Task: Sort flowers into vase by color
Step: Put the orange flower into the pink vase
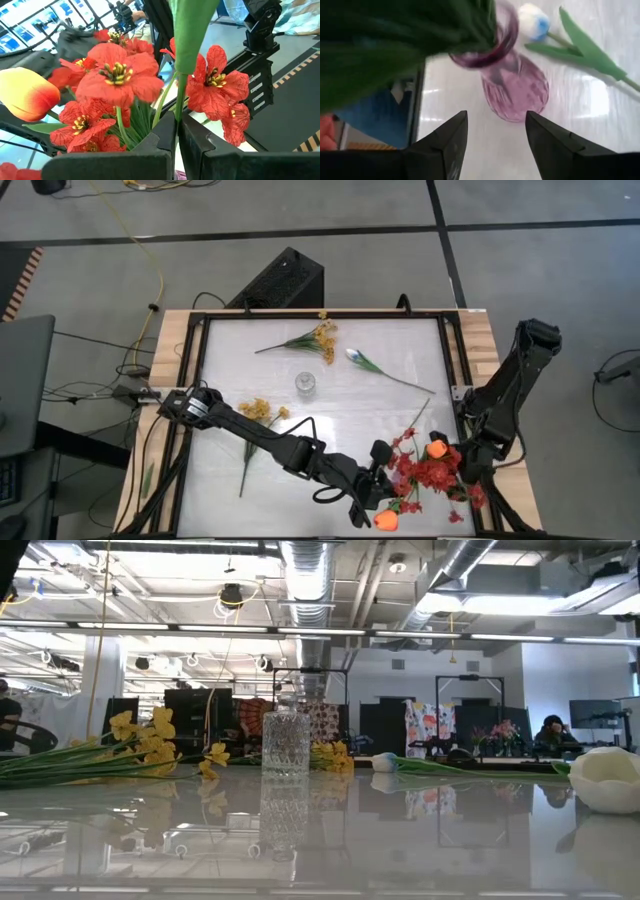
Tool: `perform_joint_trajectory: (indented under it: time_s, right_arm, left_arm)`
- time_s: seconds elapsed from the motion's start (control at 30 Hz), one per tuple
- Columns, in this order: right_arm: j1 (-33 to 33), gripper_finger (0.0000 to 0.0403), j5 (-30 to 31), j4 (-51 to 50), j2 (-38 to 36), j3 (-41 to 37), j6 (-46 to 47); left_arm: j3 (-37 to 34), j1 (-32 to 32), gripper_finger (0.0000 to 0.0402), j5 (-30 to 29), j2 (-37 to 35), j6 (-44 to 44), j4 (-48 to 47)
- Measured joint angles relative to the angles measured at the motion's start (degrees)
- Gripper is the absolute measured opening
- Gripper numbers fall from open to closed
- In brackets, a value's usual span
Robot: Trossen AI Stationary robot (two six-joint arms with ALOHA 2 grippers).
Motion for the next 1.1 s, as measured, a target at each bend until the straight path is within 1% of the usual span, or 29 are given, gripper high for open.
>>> perform_joint_trajectory:
  time_s: [0.13, 0.27, 0.43, 0.63, 0.73, 1.1]
  right_arm:
    - [0.8, 0.0214, 0.2, 2.8, 4.3, 0.0, -0.2]
    - [0.8, 0.0199, 0.6, 5.8, 6.8, 0.0, -0.2]
    - [1.0, 0.0176, 1.2, 5.3, 7.1, 1.4, -0.5]
    - [2.4, 0.0156, 2.6, 3.3, 6.4, 3.5, -0.7]
    - [3.0, 0.0147, 3.6, 3.8, 6.9, 3.7, -0.7]
    - [3.0, 0.0133, 10.4, 4.9, 7.5, 3.7, -2.1]
  left_arm:
    - [0.0, 0.0, 0.0000, 0.2, -0.4, 0.1, -0.1]
    - [1.1, 0.0, 0.0000, 0.1, -0.5, 0.1, -0.3]
    - [1.5, 0.0, 0.0000, 0.5, -0.5, -0.6, 0.1]
    - [1.5, -0.1, 0.0000, 4.7, -0.5, -3.7, -0.7]
    - [1.5, -0.3, 0.0000, 4.7, -0.5, -4.3, -1.4]
    - [1.5, -0.6, 0.0000, 4.4, -0.5, -2.9, 2.7]
